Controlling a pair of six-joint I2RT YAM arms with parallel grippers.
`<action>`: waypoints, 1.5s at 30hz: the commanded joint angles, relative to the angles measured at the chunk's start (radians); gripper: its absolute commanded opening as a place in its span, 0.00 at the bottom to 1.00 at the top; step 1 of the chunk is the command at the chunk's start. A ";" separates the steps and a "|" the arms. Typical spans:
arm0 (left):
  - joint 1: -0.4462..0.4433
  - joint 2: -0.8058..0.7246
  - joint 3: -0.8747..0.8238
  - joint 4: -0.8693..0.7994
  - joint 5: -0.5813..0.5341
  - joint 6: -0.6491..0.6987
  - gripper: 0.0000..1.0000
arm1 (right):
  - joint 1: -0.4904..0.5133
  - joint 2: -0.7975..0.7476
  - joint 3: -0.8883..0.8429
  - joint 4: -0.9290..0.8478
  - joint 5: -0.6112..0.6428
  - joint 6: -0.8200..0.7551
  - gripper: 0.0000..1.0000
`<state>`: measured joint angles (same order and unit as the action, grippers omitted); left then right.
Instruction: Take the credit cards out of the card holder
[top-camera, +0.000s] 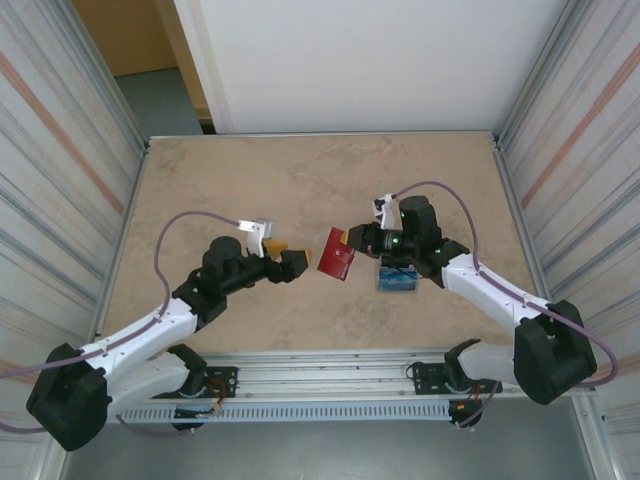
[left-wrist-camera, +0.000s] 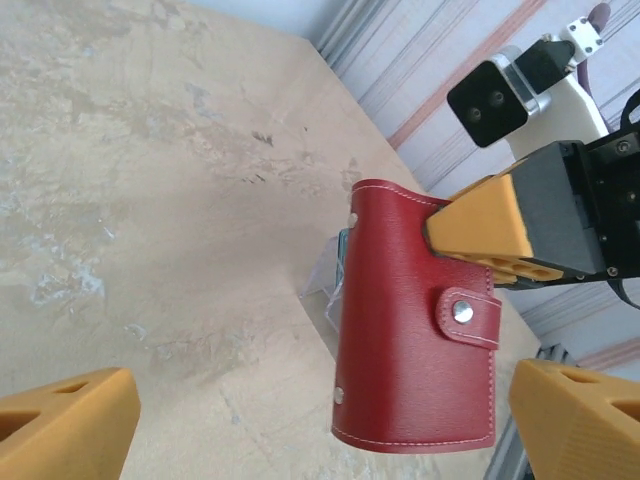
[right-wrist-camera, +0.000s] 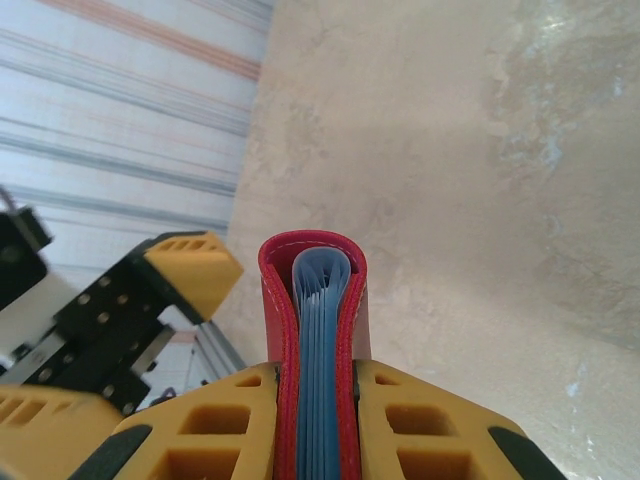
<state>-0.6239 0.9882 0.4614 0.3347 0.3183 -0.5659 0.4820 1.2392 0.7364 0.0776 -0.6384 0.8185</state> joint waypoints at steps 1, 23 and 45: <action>0.013 0.005 -0.002 0.009 0.187 -0.027 0.93 | -0.008 -0.029 0.031 0.022 -0.117 -0.046 0.11; -0.005 0.176 0.047 0.204 0.523 -0.044 0.64 | 0.008 0.044 0.090 0.159 -0.337 -0.001 0.05; -0.026 0.192 0.061 0.085 0.453 -0.020 0.10 | 0.051 0.076 0.121 -0.034 -0.203 -0.127 0.28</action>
<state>-0.6304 1.1748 0.4923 0.4740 0.8074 -0.6392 0.5110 1.3090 0.8085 0.1303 -0.9127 0.7399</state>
